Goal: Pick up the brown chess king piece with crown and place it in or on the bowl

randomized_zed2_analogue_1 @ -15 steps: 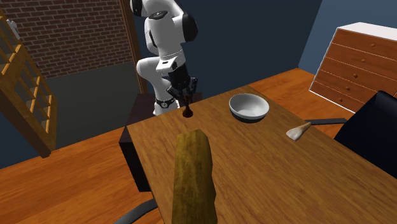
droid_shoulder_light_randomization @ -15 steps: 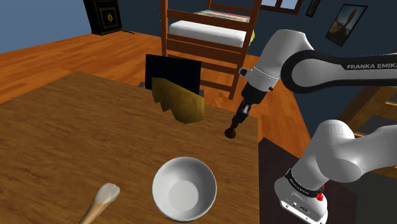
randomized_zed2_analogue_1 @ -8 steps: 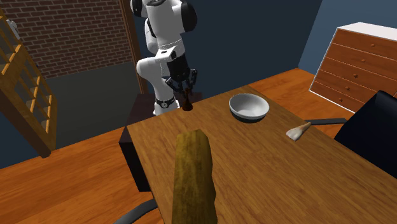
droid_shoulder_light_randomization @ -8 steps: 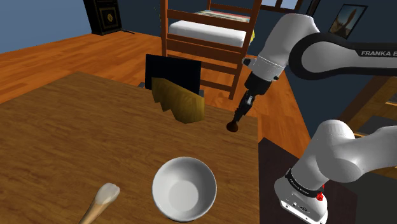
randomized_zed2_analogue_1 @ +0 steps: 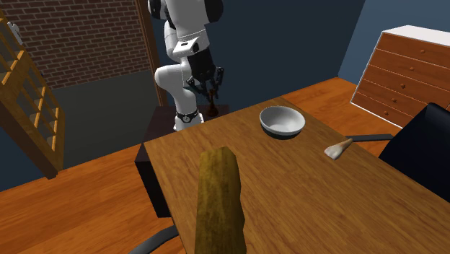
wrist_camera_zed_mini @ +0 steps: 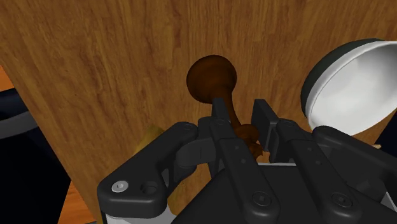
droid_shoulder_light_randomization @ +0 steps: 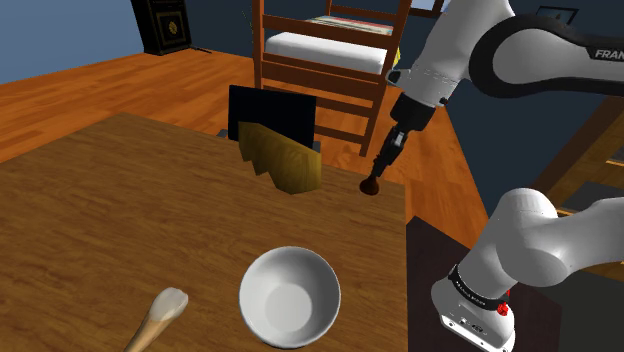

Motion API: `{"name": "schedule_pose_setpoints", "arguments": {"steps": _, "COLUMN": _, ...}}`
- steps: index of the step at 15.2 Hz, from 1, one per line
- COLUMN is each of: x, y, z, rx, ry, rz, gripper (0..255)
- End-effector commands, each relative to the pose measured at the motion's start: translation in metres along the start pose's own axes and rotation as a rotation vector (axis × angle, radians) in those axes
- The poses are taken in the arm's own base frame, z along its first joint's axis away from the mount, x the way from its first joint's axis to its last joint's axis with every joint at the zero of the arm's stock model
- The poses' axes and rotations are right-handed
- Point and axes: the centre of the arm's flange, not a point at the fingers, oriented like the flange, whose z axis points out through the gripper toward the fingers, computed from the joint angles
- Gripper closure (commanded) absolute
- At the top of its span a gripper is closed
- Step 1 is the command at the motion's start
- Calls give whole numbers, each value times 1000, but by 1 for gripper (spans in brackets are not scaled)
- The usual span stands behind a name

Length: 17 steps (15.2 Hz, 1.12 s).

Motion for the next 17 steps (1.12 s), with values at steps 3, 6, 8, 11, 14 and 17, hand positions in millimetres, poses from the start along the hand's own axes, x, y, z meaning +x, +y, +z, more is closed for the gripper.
{"name": "schedule_pose_setpoints", "arguments": {"steps": 3, "x": 9, "y": -26, "z": -5, "rx": 0, "ry": 0, "rz": 0, "gripper": 255}}
{"name": "schedule_pose_setpoints", "arguments": {"steps": 6, "x": 19, "y": -64, "z": 2, "rx": 0, "ry": 0, "rz": 0, "gripper": 255}}
{"name": "schedule_pose_setpoints", "arguments": {"steps": 8, "x": 26, "y": -89, "z": 6, "rx": 0, "ry": 0, "rz": 0, "gripper": 255}}
{"name": "schedule_pose_setpoints", "arguments": {"steps": 11, "x": 37, "y": -127, "z": 13, "rx": 0, "ry": 0, "rz": 0, "gripper": 255}}
{"name": "schedule_pose_setpoints", "arguments": {"steps": 14, "x": 47, "y": -164, "z": 19, "rx": 0, "ry": 0, "rz": 0, "gripper": 255}}
{"name": "schedule_pose_setpoints", "arguments": {"steps": 17, "x": 57, "y": -202, "z": 26, "rx": 0, "ry": 0, "rz": 0, "gripper": 255}}
